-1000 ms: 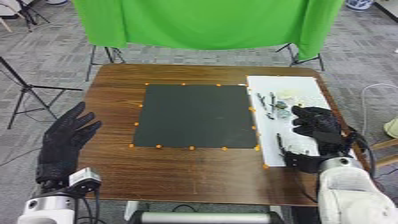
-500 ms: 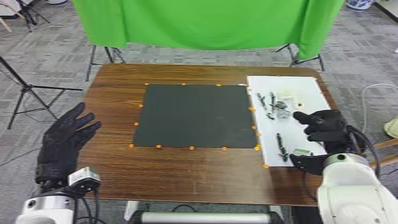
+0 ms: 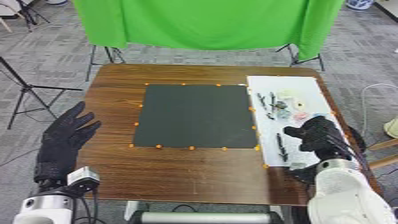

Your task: Arrange flowers

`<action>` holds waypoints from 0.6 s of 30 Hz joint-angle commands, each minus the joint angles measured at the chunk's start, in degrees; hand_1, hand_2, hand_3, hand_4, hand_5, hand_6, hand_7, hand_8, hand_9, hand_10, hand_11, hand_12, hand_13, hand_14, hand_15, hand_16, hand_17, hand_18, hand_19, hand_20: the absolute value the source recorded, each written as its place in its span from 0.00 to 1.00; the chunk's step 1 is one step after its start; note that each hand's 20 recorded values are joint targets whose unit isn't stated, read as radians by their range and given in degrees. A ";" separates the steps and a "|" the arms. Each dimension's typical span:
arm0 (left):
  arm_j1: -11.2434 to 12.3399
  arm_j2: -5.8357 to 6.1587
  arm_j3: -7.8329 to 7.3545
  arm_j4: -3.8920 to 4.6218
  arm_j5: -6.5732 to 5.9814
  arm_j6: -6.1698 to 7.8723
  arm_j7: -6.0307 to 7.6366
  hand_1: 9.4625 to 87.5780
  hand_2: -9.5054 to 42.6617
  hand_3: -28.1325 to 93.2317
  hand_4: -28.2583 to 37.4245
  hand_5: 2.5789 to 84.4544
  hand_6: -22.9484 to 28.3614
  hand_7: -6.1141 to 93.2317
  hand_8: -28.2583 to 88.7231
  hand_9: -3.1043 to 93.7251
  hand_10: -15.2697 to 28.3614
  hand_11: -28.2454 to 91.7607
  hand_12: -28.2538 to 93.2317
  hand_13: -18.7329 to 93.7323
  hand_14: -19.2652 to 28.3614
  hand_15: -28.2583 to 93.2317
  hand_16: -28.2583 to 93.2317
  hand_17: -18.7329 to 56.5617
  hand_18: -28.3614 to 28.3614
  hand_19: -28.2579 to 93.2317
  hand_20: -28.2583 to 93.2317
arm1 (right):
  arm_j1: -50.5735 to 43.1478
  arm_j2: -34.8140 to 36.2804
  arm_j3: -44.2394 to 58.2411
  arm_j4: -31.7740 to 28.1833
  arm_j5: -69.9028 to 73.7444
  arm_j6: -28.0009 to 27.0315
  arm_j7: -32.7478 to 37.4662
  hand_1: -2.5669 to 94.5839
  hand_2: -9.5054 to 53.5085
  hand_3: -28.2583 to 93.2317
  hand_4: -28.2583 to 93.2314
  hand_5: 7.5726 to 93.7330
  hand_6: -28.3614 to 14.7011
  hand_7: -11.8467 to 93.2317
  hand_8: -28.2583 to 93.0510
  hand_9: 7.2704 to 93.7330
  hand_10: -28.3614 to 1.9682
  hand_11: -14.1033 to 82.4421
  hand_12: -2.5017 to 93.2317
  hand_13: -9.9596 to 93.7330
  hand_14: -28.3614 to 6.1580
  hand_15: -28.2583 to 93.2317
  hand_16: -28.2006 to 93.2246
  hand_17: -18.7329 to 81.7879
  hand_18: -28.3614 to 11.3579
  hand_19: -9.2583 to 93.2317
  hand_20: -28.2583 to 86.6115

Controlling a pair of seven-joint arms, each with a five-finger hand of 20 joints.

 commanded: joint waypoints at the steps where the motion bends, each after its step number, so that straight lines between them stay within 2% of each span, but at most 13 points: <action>1: 0.30 0.21 -0.39 0.03 0.13 -0.88 -0.48 0.17 0.28 0.90 0.05 0.39 0.59 0.22 0.15 0.37 0.76 0.43 0.31 0.39 0.92 0.60 0.17 0.11 0.91 0.68 0.24 | 1.92 -0.07 -2.07 0.67 -1.02 -5.59 1.61 0.31 0.06 0.94 0.01 0.68 0.50 0.49 0.07 0.59 0.28 0.83 0.23 0.66 0.39 0.93 0.33 0.45 0.13 0.94 0.33; 4: -0.30 0.16 -0.09 0.29 0.20 -1.28 -0.63 0.17 0.28 0.90 0.06 0.39 0.59 0.22 0.15 0.36 0.75 0.43 0.31 0.39 0.93 0.60 0.17 0.11 0.91 0.68 0.24 | 3.33 -0.05 -3.55 1.27 -2.17 -8.30 3.07 0.31 0.06 0.94 0.01 0.68 0.51 0.50 0.07 0.59 0.28 0.83 0.23 0.66 0.39 0.93 0.34 0.45 0.12 0.94 0.33; 7: -0.44 0.70 0.33 0.44 -0.05 -0.90 -0.21 0.17 0.28 0.90 0.06 0.39 0.59 0.22 0.15 0.36 0.75 0.43 0.31 0.38 0.93 0.60 0.17 0.11 0.91 0.68 0.24 | 3.99 0.18 -4.20 1.76 -3.06 -11.26 3.85 0.31 0.06 0.94 0.01 0.68 0.51 0.50 0.07 0.59 0.28 0.83 0.23 0.66 0.39 0.93 0.34 0.45 0.13 0.94 0.32; 8: -0.72 0.15 -0.10 0.44 0.42 -1.58 -1.38 0.17 0.28 0.90 0.06 0.39 0.59 0.22 0.15 0.36 0.75 0.43 0.31 0.38 0.93 0.60 0.17 0.11 0.91 0.68 0.24 | 4.13 0.19 -4.45 1.88 -3.44 -12.09 4.13 0.31 0.06 0.94 0.01 0.68 0.50 0.50 0.07 0.59 0.28 0.83 0.23 0.66 0.39 0.93 0.34 0.45 0.12 0.94 0.32; 9: -0.64 0.54 -0.08 0.50 0.14 -1.41 -1.21 0.17 0.28 0.90 0.06 0.39 0.59 0.23 0.15 0.36 0.75 0.43 0.31 0.38 0.93 0.60 0.17 0.11 0.91 0.68 0.24 | 4.14 0.63 -4.78 1.94 -3.64 -12.43 4.23 0.31 0.06 0.94 0.01 0.68 0.50 0.50 0.07 0.59 0.28 0.83 0.23 0.66 0.39 0.93 0.34 0.45 0.12 0.94 0.32; 10: -0.40 1.10 0.15 0.44 -0.34 -0.72 -0.43 0.17 0.28 0.90 0.06 0.39 0.59 0.22 0.15 0.36 0.75 0.43 0.31 0.38 0.92 0.60 0.17 0.11 0.91 0.68 0.24 | 4.11 0.75 -4.99 2.04 -3.89 -12.85 4.24 0.31 0.06 0.93 0.01 0.68 0.50 0.50 0.07 0.59 0.28 0.83 0.23 0.66 0.39 0.93 0.34 0.45 0.12 0.94 0.32; 11: -0.36 1.19 0.13 0.47 -0.44 -0.68 -0.15 0.17 0.28 0.90 0.06 0.39 0.59 0.22 0.15 0.36 0.75 0.43 0.31 0.38 0.92 0.60 0.17 0.11 0.91 0.68 0.24 | 4.00 0.56 -4.96 2.12 -4.06 -13.51 4.11 0.31 0.06 0.93 0.01 0.68 0.50 0.50 0.07 0.59 0.28 0.83 0.23 0.66 0.39 0.93 0.34 0.45 0.12 0.94 0.32; 14: -0.24 1.33 0.21 0.48 -0.58 -0.53 0.13 0.18 0.28 0.90 0.06 0.39 0.59 0.22 0.15 0.36 0.75 0.43 0.31 0.38 0.92 0.60 0.17 0.11 0.91 0.68 0.24 | 4.30 0.66 -5.94 2.41 -4.20 -15.11 4.61 0.31 0.06 0.93 0.01 0.68 0.50 0.50 0.07 0.58 0.28 0.83 0.24 0.66 0.39 0.93 0.34 0.45 0.12 0.94 0.32; 18: -0.55 1.00 0.18 0.62 -0.23 -1.03 -0.22 0.17 0.28 0.90 0.06 0.39 0.59 0.22 0.15 0.36 0.76 0.43 0.31 0.38 0.92 0.60 0.17 0.11 0.91 0.68 0.24 | 5.28 0.55 -7.50 3.19 -6.06 -19.17 5.83 0.31 0.06 0.93 0.01 0.67 0.51 0.51 0.07 0.58 0.28 0.83 0.24 0.66 0.39 0.93 0.34 0.45 0.12 0.94 0.32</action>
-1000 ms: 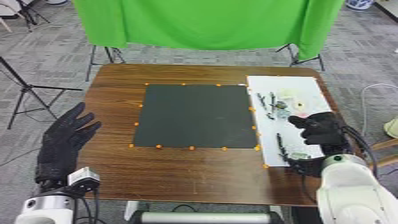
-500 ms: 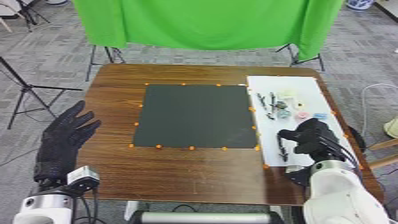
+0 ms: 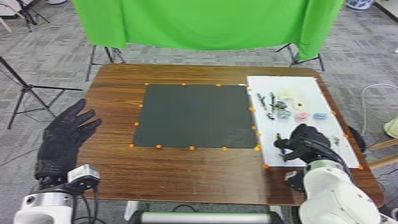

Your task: Arrange flowers

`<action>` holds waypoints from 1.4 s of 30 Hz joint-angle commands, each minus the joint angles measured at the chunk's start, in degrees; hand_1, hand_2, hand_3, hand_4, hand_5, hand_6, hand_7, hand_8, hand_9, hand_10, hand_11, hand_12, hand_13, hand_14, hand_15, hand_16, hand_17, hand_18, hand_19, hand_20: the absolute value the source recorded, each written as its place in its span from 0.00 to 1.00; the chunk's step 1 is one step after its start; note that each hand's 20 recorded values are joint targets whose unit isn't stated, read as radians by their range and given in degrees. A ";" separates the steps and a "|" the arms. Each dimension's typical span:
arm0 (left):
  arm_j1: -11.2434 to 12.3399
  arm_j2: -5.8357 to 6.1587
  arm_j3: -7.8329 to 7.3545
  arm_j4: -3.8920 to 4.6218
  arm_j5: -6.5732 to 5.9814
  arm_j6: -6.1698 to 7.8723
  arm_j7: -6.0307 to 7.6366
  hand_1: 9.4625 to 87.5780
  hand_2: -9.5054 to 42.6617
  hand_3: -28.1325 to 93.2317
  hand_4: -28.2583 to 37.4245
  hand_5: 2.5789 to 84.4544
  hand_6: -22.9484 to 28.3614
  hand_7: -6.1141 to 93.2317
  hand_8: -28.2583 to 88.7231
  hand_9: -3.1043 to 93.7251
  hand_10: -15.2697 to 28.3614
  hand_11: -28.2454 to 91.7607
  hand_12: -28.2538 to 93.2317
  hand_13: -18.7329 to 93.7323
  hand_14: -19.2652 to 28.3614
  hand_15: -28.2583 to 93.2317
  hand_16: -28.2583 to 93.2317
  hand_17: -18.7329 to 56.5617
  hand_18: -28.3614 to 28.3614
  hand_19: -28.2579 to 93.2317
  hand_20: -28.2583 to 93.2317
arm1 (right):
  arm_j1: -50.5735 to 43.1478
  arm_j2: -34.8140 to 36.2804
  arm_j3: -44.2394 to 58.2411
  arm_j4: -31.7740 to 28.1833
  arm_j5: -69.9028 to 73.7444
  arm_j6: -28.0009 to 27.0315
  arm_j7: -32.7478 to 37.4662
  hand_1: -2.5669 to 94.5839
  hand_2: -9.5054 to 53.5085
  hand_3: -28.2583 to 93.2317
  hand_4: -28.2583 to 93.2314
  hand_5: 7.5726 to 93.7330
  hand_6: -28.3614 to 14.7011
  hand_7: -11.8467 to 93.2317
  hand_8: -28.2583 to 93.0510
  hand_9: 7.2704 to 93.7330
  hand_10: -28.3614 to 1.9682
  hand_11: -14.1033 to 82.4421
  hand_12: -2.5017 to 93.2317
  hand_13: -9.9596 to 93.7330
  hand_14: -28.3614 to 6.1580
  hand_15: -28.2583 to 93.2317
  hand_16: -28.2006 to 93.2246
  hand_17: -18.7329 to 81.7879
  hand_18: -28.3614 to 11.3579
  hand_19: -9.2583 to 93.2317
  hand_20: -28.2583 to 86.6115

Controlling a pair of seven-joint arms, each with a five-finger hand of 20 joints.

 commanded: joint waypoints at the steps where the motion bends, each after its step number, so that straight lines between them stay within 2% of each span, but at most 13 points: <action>1: 0.28 0.22 0.14 0.34 -0.01 -0.60 0.03 0.17 0.28 0.90 0.06 0.39 0.59 0.22 0.15 0.36 0.76 0.43 0.31 0.38 0.92 0.60 0.17 0.11 0.91 0.68 0.24 | 1.15 0.62 -2.69 1.28 -3.38 -6.63 2.51 0.31 0.06 0.93 0.01 0.67 0.51 0.51 0.07 0.58 0.28 0.83 0.24 0.66 0.39 0.93 0.34 0.45 0.12 0.94 0.32; 2: 0.24 0.18 0.07 0.34 0.13 -0.63 -0.13 0.17 0.28 0.90 0.06 0.39 0.59 0.22 0.15 0.36 0.76 0.43 0.31 0.38 0.92 0.60 0.17 0.11 0.91 0.68 0.24 | 1.38 0.36 -2.86 1.51 -3.73 -7.90 2.57 0.31 0.06 0.93 0.01 0.67 0.51 0.51 0.07 0.58 0.28 0.83 0.24 0.66 0.39 0.93 0.34 0.45 0.12 0.95 0.31; 4: 0.42 1.38 0.34 0.36 -0.86 0.24 0.65 0.18 0.28 0.90 0.06 0.39 0.59 0.22 0.15 0.36 0.76 0.43 0.31 0.38 0.92 0.60 0.17 0.11 0.91 0.68 0.23 | 1.99 0.20 -3.52 1.94 -3.71 -9.44 3.13 0.31 0.06 0.93 0.01 0.67 0.51 0.51 0.07 0.58 0.27 0.83 0.24 0.66 0.39 0.93 0.34 0.45 0.12 0.95 0.31; 10: 0.17 0.64 0.20 0.45 -0.12 -0.53 -0.18 0.18 0.28 0.90 0.06 0.39 0.59 0.22 0.15 0.36 0.76 0.43 0.31 0.38 0.92 0.60 0.17 0.11 0.91 0.68 0.23 | 2.87 -0.59 -4.78 3.54 -4.30 -12.11 3.83 0.31 0.06 0.93 0.01 0.67 0.50 0.51 0.07 0.58 0.27 0.83 0.24 0.66 0.39 0.93 0.34 0.45 0.12 0.95 0.31; 16: 0.37 0.61 0.17 0.46 -0.31 -0.25 0.40 0.18 0.28 0.90 0.06 0.39 0.59 0.23 0.15 0.36 0.75 0.43 0.31 0.38 0.92 0.60 0.17 0.11 0.91 0.68 0.23 | 4.98 -1.86 -6.49 5.22 -4.82 -14.64 3.74 0.31 0.06 0.93 0.01 0.67 0.50 0.52 0.07 0.58 0.27 0.83 0.24 0.66 0.39 0.93 0.34 0.45 0.12 0.95 0.31; 19: 0.23 0.38 0.15 0.50 -0.22 -0.41 0.19 0.18 0.28 0.90 0.06 0.39 0.59 0.22 0.15 0.36 0.75 0.43 0.31 0.38 0.92 0.60 0.17 0.11 0.91 0.69 0.23 | 6.27 -1.84 -8.17 6.16 -4.35 -16.29 4.27 0.32 0.06 0.93 0.01 0.67 0.50 0.52 0.07 0.58 0.27 0.83 0.24 0.66 0.39 0.94 0.34 0.45 0.12 0.96 0.31; 24: 0.31 0.48 0.25 0.49 -0.28 -0.29 0.60 0.18 0.28 0.90 0.06 0.39 0.59 0.23 0.15 0.36 0.76 0.43 0.31 0.38 0.92 0.60 0.17 0.11 0.91 0.69 0.23 | 7.01 -2.83 -9.38 7.08 -3.05 -21.73 5.26 0.32 0.06 0.94 0.01 0.67 0.51 0.53 0.07 0.58 0.27 0.83 0.24 0.66 0.39 0.94 0.34 0.45 0.11 0.96 0.31; 28: 0.35 0.20 0.06 0.52 -0.19 -0.40 0.39 0.18 0.28 0.90 0.06 0.39 0.59 0.23 0.14 0.36 0.75 0.43 0.31 0.38 0.92 0.60 0.17 0.11 0.91 0.69 0.23 | 6.77 -3.82 -9.31 7.65 -1.76 -24.87 5.65 0.33 0.05 0.94 0.01 0.67 0.51 0.53 0.07 0.58 0.27 0.84 0.24 0.66 0.40 0.94 0.34 0.45 0.11 0.96 0.30; 29: 0.35 0.78 0.22 0.58 -0.58 0.07 0.85 0.18 0.28 0.90 0.06 0.39 0.59 0.23 0.14 0.36 0.75 0.43 0.31 0.38 0.92 0.60 0.17 0.11 0.91 0.69 0.23 | 6.95 -3.67 -9.80 7.92 -1.51 -24.76 5.75 0.34 0.05 0.94 0.01 0.67 0.51 0.53 0.07 0.59 0.27 0.84 0.24 0.67 0.40 0.94 0.34 0.45 0.11 0.96 0.30; 31: 0.48 0.87 0.27 0.54 -0.67 0.21 1.05 0.18 0.28 0.90 0.06 0.39 0.59 0.23 0.15 0.36 0.75 0.43 0.31 0.38 0.92 0.60 0.17 0.11 0.91 0.69 0.23 | 6.78 -3.83 -10.00 8.29 -1.15 -25.05 5.81 0.34 0.05 0.95 0.01 0.67 0.51 0.54 0.07 0.59 0.27 0.84 0.24 0.67 0.40 0.94 0.34 0.45 0.11 0.96 0.30; 37: 0.31 0.18 0.10 0.55 -0.20 -0.34 0.55 0.18 0.28 0.91 0.06 0.39 0.59 0.23 0.14 0.36 0.75 0.43 0.31 0.39 0.92 0.60 0.17 0.11 0.91 0.69 0.23 | 7.47 -3.98 -12.66 10.33 -1.06 -24.61 6.28 0.39 0.03 0.93 0.00 0.66 0.50 0.54 0.21 0.60 0.28 0.84 0.24 0.67 0.40 0.94 0.34 0.45 0.11 0.97 0.30; 40: 0.45 -0.62 -0.11 0.35 0.26 -0.70 -0.46 0.18 0.28 0.91 0.06 0.39 0.59 0.23 0.14 0.36 0.75 0.43 0.31 0.39 0.92 0.60 0.17 0.11 0.91 0.69 0.23 | 6.74 -4.52 -13.01 10.78 -0.12 -24.11 6.84 0.42 0.02 0.91 0.00 0.67 0.50 0.55 0.24 0.61 0.30 0.83 0.24 0.69 0.42 0.93 0.34 0.46 0.11 0.98 0.30; 42: 0.70 -0.64 -0.05 0.28 0.26 -0.80 -0.40 0.18 0.28 0.91 0.07 0.39 0.59 0.23 0.14 0.36 0.75 0.43 0.31 0.39 0.92 0.60 0.17 0.11 0.91 0.69 0.23 | 6.68 -4.62 -13.61 11.28 -0.14 -23.82 7.13 0.43 0.02 0.91 0.00 0.68 0.50 0.56 0.24 0.62 0.32 0.83 0.24 0.70 0.43 0.93 0.34 0.47 0.11 0.98 0.30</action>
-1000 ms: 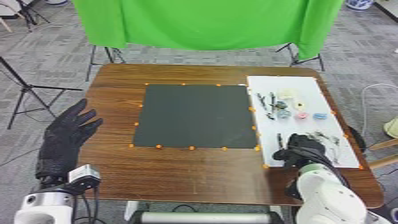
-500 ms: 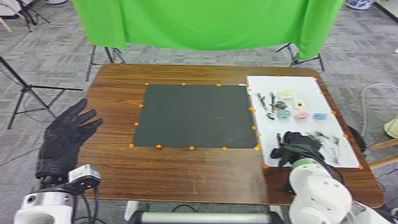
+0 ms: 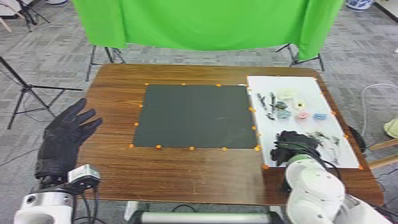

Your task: Arrange flowers

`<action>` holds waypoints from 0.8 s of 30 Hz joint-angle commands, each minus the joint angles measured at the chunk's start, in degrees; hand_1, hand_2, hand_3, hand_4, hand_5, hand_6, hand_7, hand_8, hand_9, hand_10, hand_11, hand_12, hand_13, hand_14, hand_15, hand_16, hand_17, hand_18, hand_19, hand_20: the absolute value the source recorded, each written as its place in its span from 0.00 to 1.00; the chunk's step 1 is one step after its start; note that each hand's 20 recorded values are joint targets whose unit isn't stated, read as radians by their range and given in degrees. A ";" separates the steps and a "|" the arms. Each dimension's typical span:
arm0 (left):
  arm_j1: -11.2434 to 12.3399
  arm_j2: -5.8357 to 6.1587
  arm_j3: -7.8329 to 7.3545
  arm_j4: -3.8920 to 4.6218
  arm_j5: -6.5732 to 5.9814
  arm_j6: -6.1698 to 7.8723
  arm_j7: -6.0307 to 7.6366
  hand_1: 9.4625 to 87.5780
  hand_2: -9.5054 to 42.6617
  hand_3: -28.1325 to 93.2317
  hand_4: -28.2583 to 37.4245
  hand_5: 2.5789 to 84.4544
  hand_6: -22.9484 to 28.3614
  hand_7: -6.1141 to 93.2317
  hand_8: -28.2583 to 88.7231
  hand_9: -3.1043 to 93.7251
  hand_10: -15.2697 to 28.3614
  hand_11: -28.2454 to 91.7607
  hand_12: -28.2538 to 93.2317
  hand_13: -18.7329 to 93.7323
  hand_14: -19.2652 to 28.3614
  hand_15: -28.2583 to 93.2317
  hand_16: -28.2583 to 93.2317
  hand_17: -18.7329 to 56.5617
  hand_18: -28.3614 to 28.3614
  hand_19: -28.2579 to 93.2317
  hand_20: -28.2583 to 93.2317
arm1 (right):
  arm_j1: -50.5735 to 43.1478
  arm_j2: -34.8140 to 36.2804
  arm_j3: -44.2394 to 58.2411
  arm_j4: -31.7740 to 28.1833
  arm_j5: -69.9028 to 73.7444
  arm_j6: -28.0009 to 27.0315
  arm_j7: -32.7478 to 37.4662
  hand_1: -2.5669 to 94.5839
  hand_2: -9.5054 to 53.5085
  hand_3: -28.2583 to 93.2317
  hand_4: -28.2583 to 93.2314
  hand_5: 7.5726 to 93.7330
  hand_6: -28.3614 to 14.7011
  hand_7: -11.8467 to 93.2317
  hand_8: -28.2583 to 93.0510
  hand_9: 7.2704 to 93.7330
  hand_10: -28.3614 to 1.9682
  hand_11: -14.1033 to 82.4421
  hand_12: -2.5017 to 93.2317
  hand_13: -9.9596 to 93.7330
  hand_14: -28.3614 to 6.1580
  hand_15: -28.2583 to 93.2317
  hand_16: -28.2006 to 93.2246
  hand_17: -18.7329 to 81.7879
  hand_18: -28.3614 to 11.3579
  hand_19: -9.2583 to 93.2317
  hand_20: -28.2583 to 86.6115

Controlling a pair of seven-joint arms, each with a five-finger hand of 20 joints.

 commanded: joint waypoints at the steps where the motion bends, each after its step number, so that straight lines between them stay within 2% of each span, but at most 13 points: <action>1: 0.86 -1.57 -0.36 -0.15 0.79 -1.03 -1.61 0.18 0.28 0.90 0.06 0.39 0.59 0.23 0.14 0.36 0.75 0.43 0.31 0.39 0.92 0.60 0.17 0.11 0.91 0.69 0.23 | -4.80 -1.31 -4.06 5.69 3.48 -0.61 1.80 0.45 0.02 0.90 0.00 0.68 0.50 0.57 0.24 0.63 0.33 0.82 0.25 0.70 0.43 0.93 0.34 0.47 0.11 0.98 0.29; 7: 0.91 -2.15 -0.73 -0.36 1.07 -1.35 -2.50 0.18 0.28 0.91 0.06 0.39 0.59 0.23 0.14 0.36 0.75 0.43 0.31 0.39 0.92 0.60 0.16 0.11 0.91 0.69 0.23 | -5.24 -1.49 -4.61 6.33 3.53 0.95 2.01 0.51 0.03 0.89 0.00 0.72 0.55 0.57 0.25 0.69 0.42 0.75 0.32 0.73 0.47 0.91 0.36 0.49 0.11 1.00 0.30; 13: 1.14 -2.28 -0.73 -0.49 1.14 -1.17 -2.60 0.18 0.28 0.91 0.06 0.39 0.59 0.23 0.14 0.36 0.75 0.43 0.31 0.39 0.92 0.60 0.16 0.11 0.91 0.69 0.23 | -5.11 -0.13 -5.64 6.63 1.74 5.60 1.05 0.54 0.03 0.89 0.00 0.78 0.58 0.54 0.28 0.74 0.49 0.73 0.35 0.78 0.52 0.90 0.37 0.52 0.11 1.00 0.34; 24: 1.41 -2.27 -0.63 -0.65 1.13 -0.94 -2.68 0.18 0.28 0.91 0.06 0.39 0.59 0.23 0.14 0.36 0.75 0.43 0.31 0.39 0.92 0.60 0.16 0.11 0.91 0.69 0.23 | -4.06 2.36 -7.51 6.63 -1.67 13.27 1.16 0.53 0.04 0.91 0.00 0.80 0.59 0.53 0.34 0.77 0.49 0.74 0.36 0.80 0.54 0.90 0.38 0.54 0.09 1.00 0.41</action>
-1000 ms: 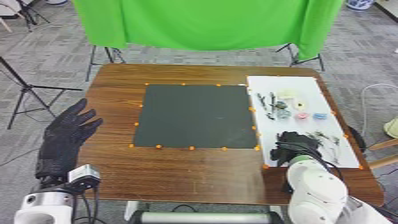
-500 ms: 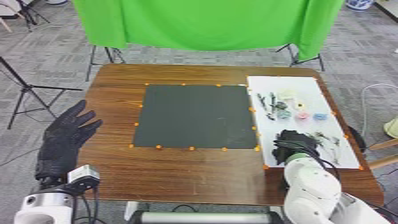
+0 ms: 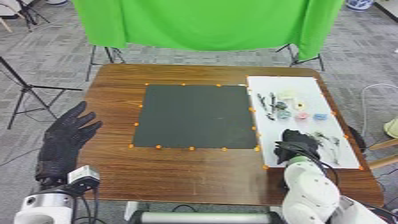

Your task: Arrange flowers

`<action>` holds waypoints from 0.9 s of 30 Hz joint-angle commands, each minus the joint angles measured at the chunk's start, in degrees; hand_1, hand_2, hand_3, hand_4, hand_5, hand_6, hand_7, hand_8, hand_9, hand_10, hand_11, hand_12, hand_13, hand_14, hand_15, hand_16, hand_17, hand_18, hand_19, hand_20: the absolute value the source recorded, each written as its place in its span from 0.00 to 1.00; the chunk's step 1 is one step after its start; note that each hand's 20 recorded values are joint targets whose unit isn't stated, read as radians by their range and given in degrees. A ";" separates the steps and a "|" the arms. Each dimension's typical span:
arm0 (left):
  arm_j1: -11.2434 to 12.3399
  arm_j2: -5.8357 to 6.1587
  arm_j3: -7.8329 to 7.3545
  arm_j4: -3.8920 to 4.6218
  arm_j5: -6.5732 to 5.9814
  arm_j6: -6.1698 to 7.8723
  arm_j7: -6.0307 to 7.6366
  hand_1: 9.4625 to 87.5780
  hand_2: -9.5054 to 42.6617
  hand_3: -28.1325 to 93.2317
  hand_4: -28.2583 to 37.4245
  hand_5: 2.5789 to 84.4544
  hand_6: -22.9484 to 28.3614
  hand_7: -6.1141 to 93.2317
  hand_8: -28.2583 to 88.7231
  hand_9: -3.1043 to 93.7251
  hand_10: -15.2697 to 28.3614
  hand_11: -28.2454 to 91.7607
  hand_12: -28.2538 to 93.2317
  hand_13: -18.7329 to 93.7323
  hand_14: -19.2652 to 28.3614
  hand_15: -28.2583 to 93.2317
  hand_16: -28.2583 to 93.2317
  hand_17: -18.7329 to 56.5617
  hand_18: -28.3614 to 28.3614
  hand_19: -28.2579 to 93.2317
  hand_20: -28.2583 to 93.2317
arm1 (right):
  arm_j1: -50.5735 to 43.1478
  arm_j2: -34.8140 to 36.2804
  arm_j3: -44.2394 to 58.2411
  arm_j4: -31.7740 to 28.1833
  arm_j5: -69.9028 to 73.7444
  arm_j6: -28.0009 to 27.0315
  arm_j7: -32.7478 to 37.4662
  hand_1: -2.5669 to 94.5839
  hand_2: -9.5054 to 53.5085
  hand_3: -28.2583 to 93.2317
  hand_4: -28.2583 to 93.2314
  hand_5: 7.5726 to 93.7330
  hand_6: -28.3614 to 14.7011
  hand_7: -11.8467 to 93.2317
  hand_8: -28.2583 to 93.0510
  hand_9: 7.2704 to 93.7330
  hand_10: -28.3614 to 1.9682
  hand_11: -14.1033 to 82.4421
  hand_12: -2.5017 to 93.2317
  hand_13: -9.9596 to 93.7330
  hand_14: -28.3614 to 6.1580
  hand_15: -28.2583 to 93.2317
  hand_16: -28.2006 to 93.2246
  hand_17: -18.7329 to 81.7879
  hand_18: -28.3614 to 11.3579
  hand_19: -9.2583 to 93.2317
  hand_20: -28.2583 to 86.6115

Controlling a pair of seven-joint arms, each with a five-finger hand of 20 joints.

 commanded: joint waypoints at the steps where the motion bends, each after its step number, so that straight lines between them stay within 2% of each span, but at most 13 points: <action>1: 1.16 -0.32 -0.01 -0.47 0.23 -0.37 -0.47 0.18 0.28 0.90 0.06 0.39 0.59 0.23 0.14 0.36 0.75 0.43 0.31 0.39 0.92 0.60 0.16 0.11 0.91 0.69 0.23 | -4.87 1.23 -3.99 3.70 0.64 2.62 0.26 0.52 0.04 0.92 0.00 0.80 0.59 0.53 0.34 0.77 0.49 0.74 0.36 0.81 0.54 0.90 0.38 0.54 0.08 1.00 0.41; 2: 1.33 0.74 0.30 -0.51 -0.55 0.51 0.22 0.18 0.28 0.91 0.06 0.39 0.59 0.23 0.14 0.36 0.75 0.43 0.31 0.39 0.92 0.60 0.17 0.11 0.91 0.69 0.23 | -4.73 1.57 -3.87 3.66 0.50 3.24 0.25 0.52 0.04 0.92 0.00 0.80 0.59 0.52 0.35 0.77 0.49 0.74 0.36 0.81 0.54 0.90 0.38 0.54 0.08 1.00 0.42; 4: 1.02 -0.24 -0.17 -0.49 0.06 -0.18 -0.51 0.18 0.28 0.91 0.06 0.39 0.59 0.23 0.14 0.36 0.75 0.43 0.31 0.39 0.92 0.60 0.17 0.11 0.91 0.69 0.23 | -4.41 2.17 -3.61 3.40 -0.09 4.25 0.33 0.52 0.04 0.92 0.00 0.81 0.58 0.52 0.35 0.77 0.49 0.74 0.36 0.81 0.54 0.90 0.38 0.55 0.08 1.00 0.43; 6: 1.27 -0.51 -0.30 -0.57 -0.02 -0.12 -0.34 0.18 0.28 0.91 0.07 0.39 0.59 0.23 0.14 0.36 0.75 0.43 0.31 0.39 0.92 0.60 0.16 0.11 0.91 0.69 0.23 | -4.38 3.28 -3.19 2.79 -0.66 5.73 0.19 0.52 0.04 0.93 0.00 0.81 0.58 0.52 0.35 0.77 0.49 0.74 0.36 0.81 0.54 0.90 0.39 0.55 0.08 1.00 0.43; 14: 1.66 -0.25 -0.33 -0.74 -0.17 0.36 0.07 0.18 0.28 0.91 0.06 0.39 0.59 0.23 0.14 0.36 0.75 0.43 0.31 0.39 0.92 0.60 0.16 0.11 0.91 0.69 0.23 | -3.79 6.50 -0.40 0.40 -3.01 9.31 -0.49 0.52 0.02 0.94 0.00 0.82 0.56 0.50 0.37 0.78 0.49 0.73 0.37 0.82 0.54 0.90 0.39 0.55 0.07 1.00 0.45; 20: 1.72 -0.07 -0.08 -0.94 -0.25 0.95 0.22 0.18 0.28 0.91 0.06 0.39 0.59 0.23 0.14 0.36 0.75 0.43 0.31 0.39 0.92 0.60 0.17 0.11 0.91 0.69 0.23 | -1.99 7.31 1.06 -0.90 -4.12 9.38 -1.99 0.52 0.02 0.95 0.00 0.83 0.56 0.49 0.38 0.79 0.49 0.73 0.38 0.82 0.54 0.90 0.39 0.55 0.07 1.00 0.46; 27: 2.18 0.11 -0.60 -1.20 -0.38 1.42 0.39 0.18 0.28 0.91 0.06 0.39 0.59 0.23 0.14 0.36 0.75 0.43 0.31 0.39 0.92 0.60 0.17 0.11 0.91 0.69 0.23 | 2.70 7.65 -0.06 -2.00 -4.59 9.12 -3.75 0.52 0.01 0.95 0.00 0.84 0.56 0.49 0.38 0.79 0.49 0.73 0.38 0.83 0.54 0.90 0.39 0.55 0.07 1.00 0.47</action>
